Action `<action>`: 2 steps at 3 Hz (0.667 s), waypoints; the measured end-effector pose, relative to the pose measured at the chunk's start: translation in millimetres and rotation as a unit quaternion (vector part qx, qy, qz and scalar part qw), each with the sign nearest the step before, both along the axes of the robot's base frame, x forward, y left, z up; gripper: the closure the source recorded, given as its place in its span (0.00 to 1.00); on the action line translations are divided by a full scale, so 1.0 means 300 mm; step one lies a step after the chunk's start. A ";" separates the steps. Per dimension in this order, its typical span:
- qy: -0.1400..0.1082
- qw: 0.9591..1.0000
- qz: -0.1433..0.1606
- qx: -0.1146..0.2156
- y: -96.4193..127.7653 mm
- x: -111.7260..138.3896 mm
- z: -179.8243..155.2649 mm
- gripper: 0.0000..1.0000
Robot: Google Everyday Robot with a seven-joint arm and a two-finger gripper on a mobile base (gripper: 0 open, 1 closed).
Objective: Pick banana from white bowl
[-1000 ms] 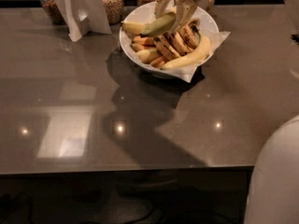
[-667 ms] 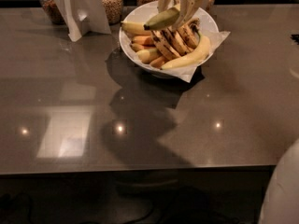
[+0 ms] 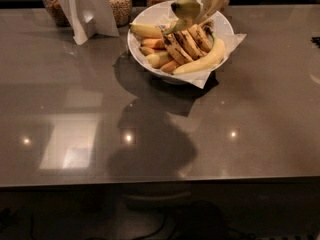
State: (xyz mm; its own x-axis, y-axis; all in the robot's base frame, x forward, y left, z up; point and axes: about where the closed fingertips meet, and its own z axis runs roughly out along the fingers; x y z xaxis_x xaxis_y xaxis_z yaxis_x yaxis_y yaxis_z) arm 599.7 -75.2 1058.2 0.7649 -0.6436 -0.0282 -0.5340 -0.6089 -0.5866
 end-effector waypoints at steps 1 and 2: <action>-0.001 1.000 0.003 0.024 -0.026 -0.063 0.040 1.00; -0.006 0.998 0.011 0.063 -0.059 -0.126 0.073 1.00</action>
Offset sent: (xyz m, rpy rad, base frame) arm -0.0689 -0.0404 0.0324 0.2214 -0.0102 0.0351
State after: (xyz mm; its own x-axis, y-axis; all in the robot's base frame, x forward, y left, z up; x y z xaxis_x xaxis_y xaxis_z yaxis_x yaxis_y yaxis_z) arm 562.0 -92.9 1080.1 0.7794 -0.6186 -0.0994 -0.5144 -0.5413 -0.6651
